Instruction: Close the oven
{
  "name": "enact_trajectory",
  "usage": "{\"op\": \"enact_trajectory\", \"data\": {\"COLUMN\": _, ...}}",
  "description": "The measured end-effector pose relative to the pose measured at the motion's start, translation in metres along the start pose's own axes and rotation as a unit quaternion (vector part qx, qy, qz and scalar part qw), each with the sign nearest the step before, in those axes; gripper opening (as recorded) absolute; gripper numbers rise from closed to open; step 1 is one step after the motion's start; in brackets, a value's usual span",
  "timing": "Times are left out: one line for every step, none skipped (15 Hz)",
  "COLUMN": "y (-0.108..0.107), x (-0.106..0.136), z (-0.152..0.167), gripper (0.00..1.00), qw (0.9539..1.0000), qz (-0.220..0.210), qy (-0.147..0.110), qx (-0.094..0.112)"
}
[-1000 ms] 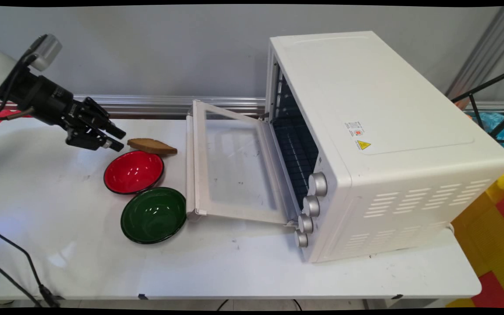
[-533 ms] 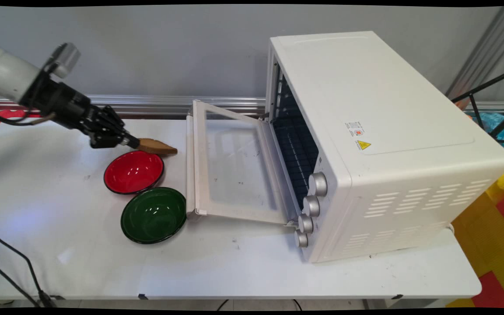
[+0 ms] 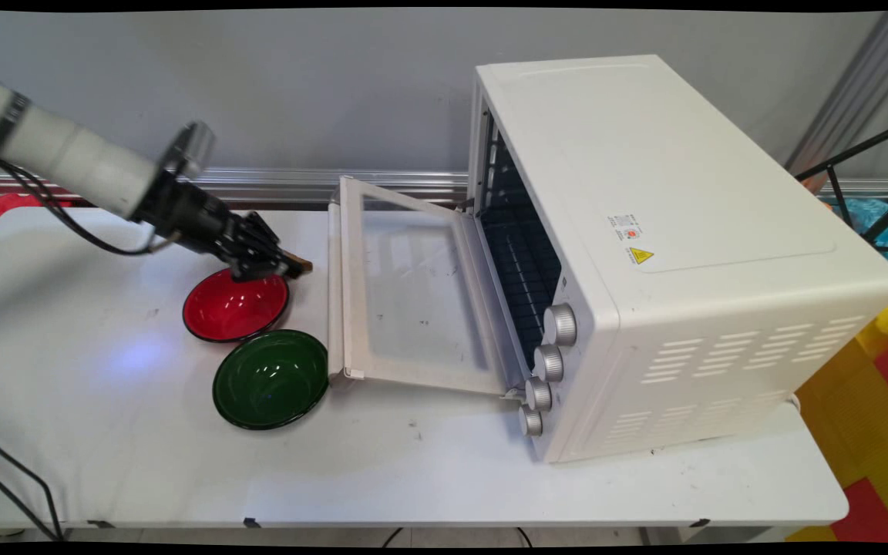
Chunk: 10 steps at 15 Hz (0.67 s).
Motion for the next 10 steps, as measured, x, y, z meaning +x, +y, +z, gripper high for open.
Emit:
{"op": "enact_trajectory", "data": {"y": -0.002, "x": -0.002, "z": 0.012, "gripper": 0.00, "qw": 1.0000, "qz": 0.005, "qy": 0.001, "qx": -0.002}}
{"op": "enact_trajectory", "data": {"y": -0.004, "x": -0.004, "z": 0.022, "gripper": 0.00, "qw": 0.9999, "qz": 0.009, "qy": 0.001, "qx": -0.004}}
{"op": "enact_trajectory", "data": {"y": -0.005, "x": -0.005, "z": 0.031, "gripper": 0.00, "qw": 0.9999, "qz": 0.013, "qy": 0.002, "qx": -0.005}}
{"op": "enact_trajectory", "data": {"y": -0.007, "x": -0.007, "z": 0.041, "gripper": 0.00, "qw": 0.9998, "qz": 0.018, "qy": 0.004, "qx": -0.006}}
{"op": "enact_trajectory", "data": {"y": -0.008, "x": -0.008, "z": 0.049, "gripper": 0.00, "qw": 0.9997, "qz": 0.021, "qy": 0.006, "qx": -0.007}}
{"op": "enact_trajectory", "data": {"y": -0.009, "x": -0.008, "z": 0.054, "gripper": 0.00, "qw": 0.9997, "qz": 0.022, "qy": 0.008, "qx": -0.009}}
{"op": "enact_trajectory", "data": {"y": -0.009, "x": -0.007, "z": 0.060, "gripper": 0.00, "qw": 0.9996, "qz": 0.024, "qy": 0.012, "qx": -0.010}}
{"op": "enact_trajectory", "data": {"y": -0.010, "x": -0.006, "z": 0.066, "gripper": 0.00, "qw": 0.9995, "qz": 0.025, "qy": 0.015, "qx": -0.012}}
{"op": "enact_trajectory", "data": {"y": -0.010, "x": -0.004, "z": 0.070, "gripper": 0.00, "qw": 0.9994, "qz": 0.025, "qy": 0.020, "qx": -0.013}}
{"op": "enact_trajectory", "data": {"y": -0.010, "x": -0.003, "z": 0.072, "gripper": 0.00, "qw": 0.9993, "qz": 0.025, "qy": 0.022, "qx": -0.014}}
